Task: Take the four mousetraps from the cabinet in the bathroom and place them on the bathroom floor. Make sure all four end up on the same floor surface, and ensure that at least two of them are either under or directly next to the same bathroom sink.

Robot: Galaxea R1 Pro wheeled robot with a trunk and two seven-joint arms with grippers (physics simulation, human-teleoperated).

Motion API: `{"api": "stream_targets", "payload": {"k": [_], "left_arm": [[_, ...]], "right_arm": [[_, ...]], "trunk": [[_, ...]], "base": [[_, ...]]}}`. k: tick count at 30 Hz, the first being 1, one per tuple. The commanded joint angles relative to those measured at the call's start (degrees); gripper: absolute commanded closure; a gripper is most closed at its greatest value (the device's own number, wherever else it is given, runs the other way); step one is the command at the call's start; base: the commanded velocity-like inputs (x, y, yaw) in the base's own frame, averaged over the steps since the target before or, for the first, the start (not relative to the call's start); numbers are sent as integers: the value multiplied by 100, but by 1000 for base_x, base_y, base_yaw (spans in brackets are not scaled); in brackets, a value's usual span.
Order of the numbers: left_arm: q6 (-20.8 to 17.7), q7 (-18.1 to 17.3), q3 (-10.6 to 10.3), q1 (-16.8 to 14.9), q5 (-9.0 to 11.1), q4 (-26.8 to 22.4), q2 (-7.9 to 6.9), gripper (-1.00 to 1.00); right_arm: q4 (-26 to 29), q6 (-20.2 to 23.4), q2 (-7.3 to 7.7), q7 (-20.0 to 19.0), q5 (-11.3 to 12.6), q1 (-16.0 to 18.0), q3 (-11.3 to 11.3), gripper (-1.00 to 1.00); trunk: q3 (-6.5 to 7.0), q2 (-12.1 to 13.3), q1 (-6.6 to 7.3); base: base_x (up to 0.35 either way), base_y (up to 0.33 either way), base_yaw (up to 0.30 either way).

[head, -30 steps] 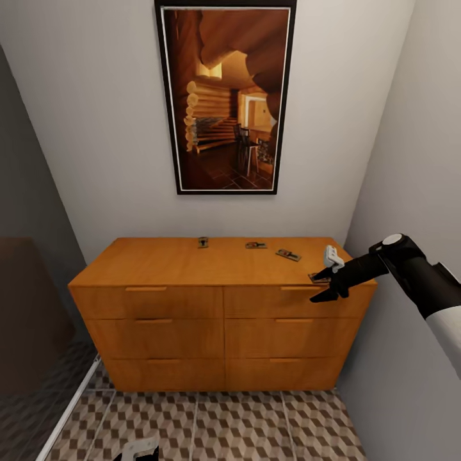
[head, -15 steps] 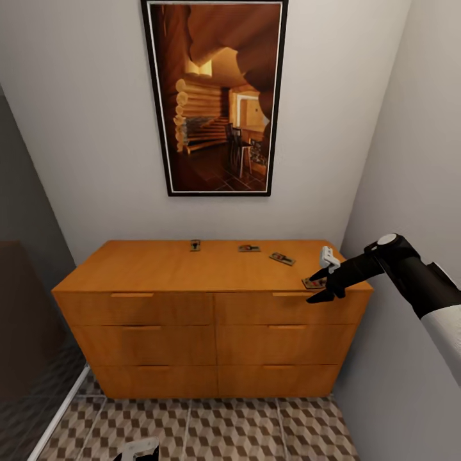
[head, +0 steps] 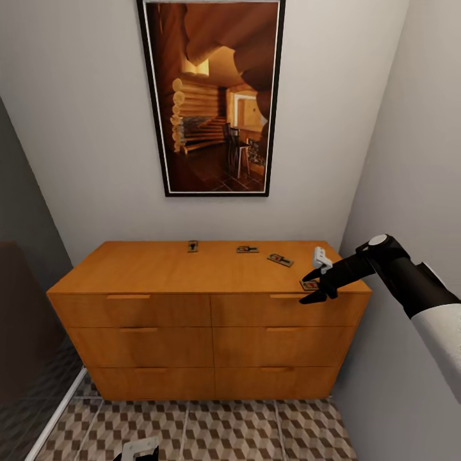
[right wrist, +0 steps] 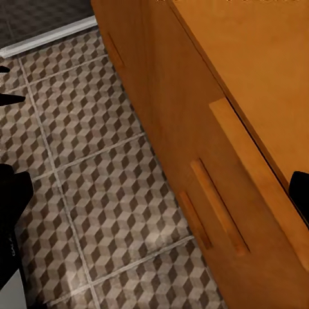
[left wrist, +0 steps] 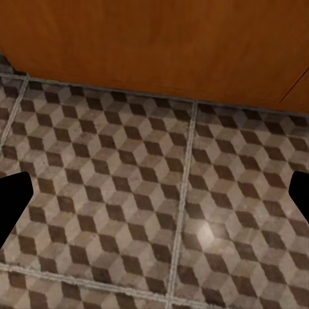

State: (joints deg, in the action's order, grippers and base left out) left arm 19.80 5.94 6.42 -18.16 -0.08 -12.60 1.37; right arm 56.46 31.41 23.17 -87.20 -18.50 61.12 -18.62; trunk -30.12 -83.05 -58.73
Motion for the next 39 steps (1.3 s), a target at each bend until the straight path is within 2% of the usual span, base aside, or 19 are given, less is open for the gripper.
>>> {"api": "stream_targets", "payload": {"k": [1,7,10,12,15,39], "left_arm": [[20,1,26,-4,-1,4,3,-100],[18,1,26,-4,-1,4,4,-100],[20,2,26,-4,-4,4,4,-100],[19,2,26,-4,-8,4,3,-100],[22,1,26,-4,-8,4,3,-100],[24,2,26,-4,-10,4,4,-100]], "right_arm": [[5,60,-2,-25,-21,5,-11,-100],[-1,59,-23,-24,-23,4,-59,-100],[-2,59,-26,-20,-23,4,-150,-100],[-3,59,-30,-16,-21,3,-298,-100],[-3,59,-31,-14,-22,4,-337,-100],[-3,66,-59,-3,-22,5,-396,-100]], "trunk": [[-6,-3,0],[-6,-3,0],[-6,-3,0],[-6,-3,0],[-6,-3,0],[-6,-3,0]], "base": [[3,-4,0],[20,-13,0],[74,-84,0],[99,-154,0],[77,-179,0],[8,-88,0]]}}
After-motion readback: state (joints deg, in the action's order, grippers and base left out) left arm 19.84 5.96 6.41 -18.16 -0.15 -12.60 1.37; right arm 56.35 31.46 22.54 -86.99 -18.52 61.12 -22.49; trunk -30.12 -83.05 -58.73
